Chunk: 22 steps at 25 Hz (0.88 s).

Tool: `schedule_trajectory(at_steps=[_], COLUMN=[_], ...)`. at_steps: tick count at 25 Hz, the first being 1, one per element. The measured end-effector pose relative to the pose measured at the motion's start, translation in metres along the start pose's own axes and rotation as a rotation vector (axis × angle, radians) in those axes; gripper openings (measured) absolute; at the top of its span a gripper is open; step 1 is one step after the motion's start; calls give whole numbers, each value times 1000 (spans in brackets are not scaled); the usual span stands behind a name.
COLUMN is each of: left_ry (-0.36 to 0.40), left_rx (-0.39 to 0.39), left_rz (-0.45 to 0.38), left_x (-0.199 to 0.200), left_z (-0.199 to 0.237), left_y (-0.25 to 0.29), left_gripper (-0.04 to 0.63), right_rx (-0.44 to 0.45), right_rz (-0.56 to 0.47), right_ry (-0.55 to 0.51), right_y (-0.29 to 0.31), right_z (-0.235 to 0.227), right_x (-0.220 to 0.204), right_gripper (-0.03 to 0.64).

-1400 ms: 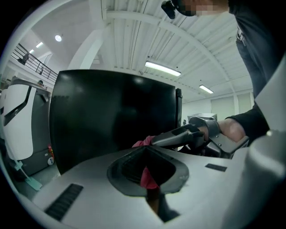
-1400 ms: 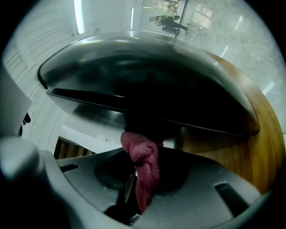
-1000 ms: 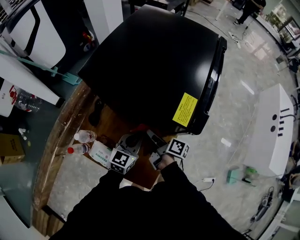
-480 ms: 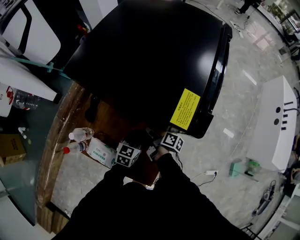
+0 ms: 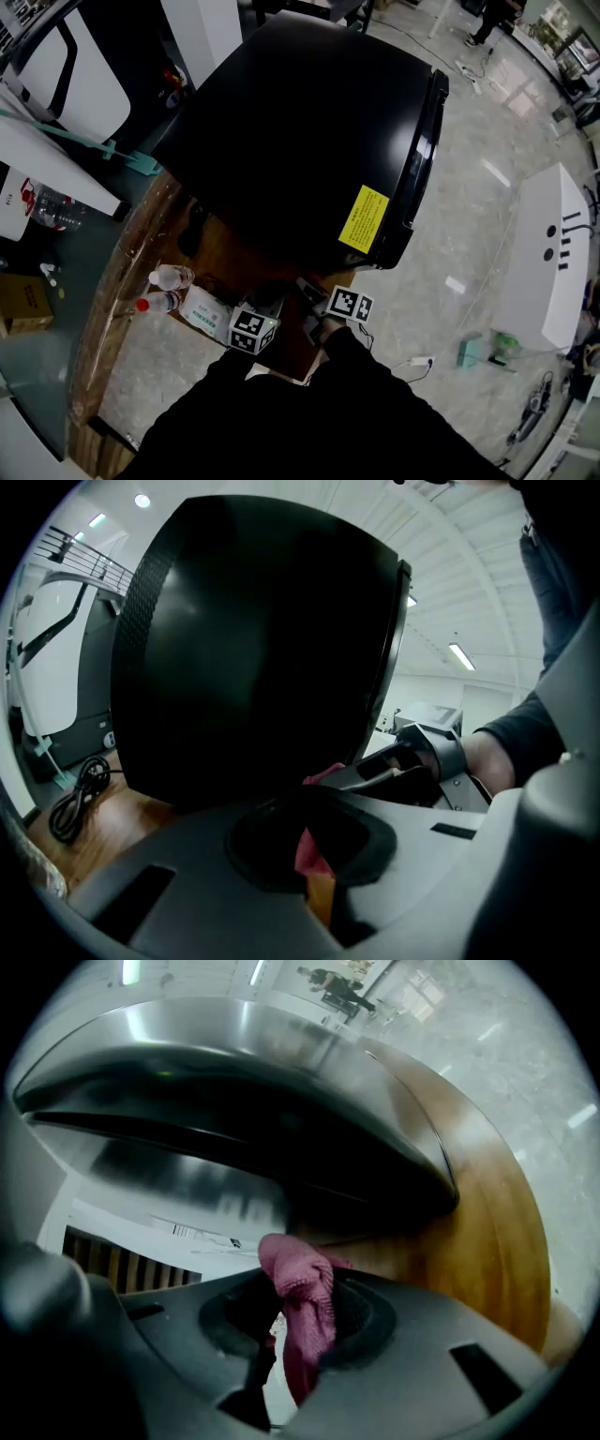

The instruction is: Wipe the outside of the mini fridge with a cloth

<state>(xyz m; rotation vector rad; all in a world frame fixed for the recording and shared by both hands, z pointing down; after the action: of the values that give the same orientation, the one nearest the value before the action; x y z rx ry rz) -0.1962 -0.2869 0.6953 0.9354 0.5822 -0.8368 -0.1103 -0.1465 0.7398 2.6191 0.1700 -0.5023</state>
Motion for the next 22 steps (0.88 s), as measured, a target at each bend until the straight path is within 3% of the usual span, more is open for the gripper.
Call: schedule_trajectory(at_steps=[4,10,15,19,22], left_ry=[23,71,79,74,84], left_rx=[-51,-120,-98,-64,-33], left_rz=[-63,-179,-293,-351,-382], left_x=[30,72,97,102,99], left_z=[-30,-88,-140,-178,-200], left_y=[-36,-77,-106,-123,-131], left_gripper=[6,6,6,6,6], right_rx=[64,121,211,275,352], right_rz=[-48,-133,-176,-155,-144], right_ry=[-196,-637,-982,-1181,-1256], right_y=[-44,-116,-166,-195,-210], right_z=[52,129,178,198,206], right_x=[7,42,70,80,83], right_gripper=[109,106,107,106,106])
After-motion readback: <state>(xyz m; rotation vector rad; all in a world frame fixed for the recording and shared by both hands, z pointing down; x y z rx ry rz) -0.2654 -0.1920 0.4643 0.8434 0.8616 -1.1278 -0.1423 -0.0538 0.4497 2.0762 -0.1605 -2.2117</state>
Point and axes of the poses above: the fingertips, and each gripper's own axes: y forward along the fingers, z to its left, x out of its top, the point moved 9 cm from there along -y, backward along the fingers, and after that the axes turned 15 degrees about -y, right-handed, at the moved point
